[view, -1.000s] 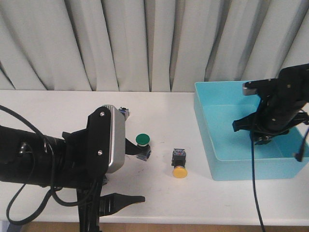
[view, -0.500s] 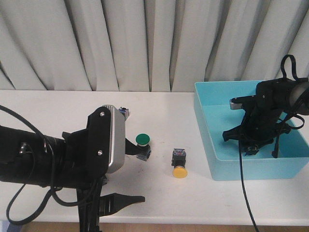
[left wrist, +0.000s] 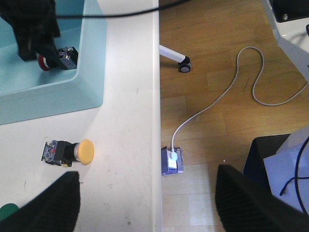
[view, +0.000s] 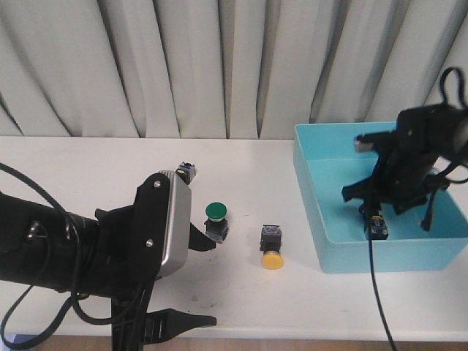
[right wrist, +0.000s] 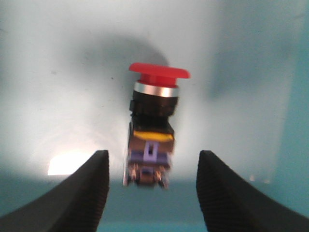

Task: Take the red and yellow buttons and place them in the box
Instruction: 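Carry the red button with the right gripper into the blue box, then reach the left gripper to the yellow button and grasp it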

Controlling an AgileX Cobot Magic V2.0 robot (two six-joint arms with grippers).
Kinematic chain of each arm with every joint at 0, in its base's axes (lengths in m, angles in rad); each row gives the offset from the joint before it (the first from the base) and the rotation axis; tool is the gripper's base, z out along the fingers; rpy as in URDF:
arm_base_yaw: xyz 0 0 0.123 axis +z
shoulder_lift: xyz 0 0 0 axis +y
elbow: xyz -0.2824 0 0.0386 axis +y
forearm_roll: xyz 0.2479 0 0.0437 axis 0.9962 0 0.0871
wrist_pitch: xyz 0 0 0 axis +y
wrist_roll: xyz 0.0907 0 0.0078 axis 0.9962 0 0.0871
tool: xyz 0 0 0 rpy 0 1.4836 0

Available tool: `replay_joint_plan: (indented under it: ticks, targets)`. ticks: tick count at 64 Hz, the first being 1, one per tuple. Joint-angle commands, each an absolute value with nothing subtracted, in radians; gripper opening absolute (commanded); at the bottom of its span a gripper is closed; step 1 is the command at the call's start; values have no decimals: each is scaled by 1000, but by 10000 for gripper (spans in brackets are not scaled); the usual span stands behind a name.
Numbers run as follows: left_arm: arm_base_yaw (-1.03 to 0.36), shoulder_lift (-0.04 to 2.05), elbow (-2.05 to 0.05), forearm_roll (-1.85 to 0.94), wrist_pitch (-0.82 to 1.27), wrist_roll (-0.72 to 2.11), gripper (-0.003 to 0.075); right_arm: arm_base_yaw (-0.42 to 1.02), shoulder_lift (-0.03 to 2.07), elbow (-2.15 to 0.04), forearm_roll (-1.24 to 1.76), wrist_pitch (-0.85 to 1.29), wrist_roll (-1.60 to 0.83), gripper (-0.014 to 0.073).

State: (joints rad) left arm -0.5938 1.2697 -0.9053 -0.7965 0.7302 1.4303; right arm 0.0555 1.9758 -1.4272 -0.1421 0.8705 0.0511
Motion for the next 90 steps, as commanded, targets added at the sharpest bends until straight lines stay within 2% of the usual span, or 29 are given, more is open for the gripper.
replay_joint_plan:
  ticks: [1,11,21,46,56,66,76,90]
  targets:
    - [-599,1251,-932,-807,687,1384,565,54,1828,-1457,-141,890,42,412]
    - [-599,1251,-932,-689,614,1237,565,54,1609,-1418,-65,915,-37,412]
    - [-599,1251,-932,-515,596,1033,565,80,1363,-1256,10,869,-140,412]
    - [-599,1252,-932,-135,592,421,565,350,916,-832,116,760,-272,412]
    - [-598,1265,-932,0,593,167,565,413,862,-754,117,733,-286,412]
    - [-569,1327,-947,158,607,-25,565,418,866,-731,123,731,-299,412]
    - [-503,1404,-1048,181,688,-42,565,418,866,-731,125,730,-313,412]
    - [-435,1505,-1183,177,700,18,565,418,866,-731,125,730,-313,412]
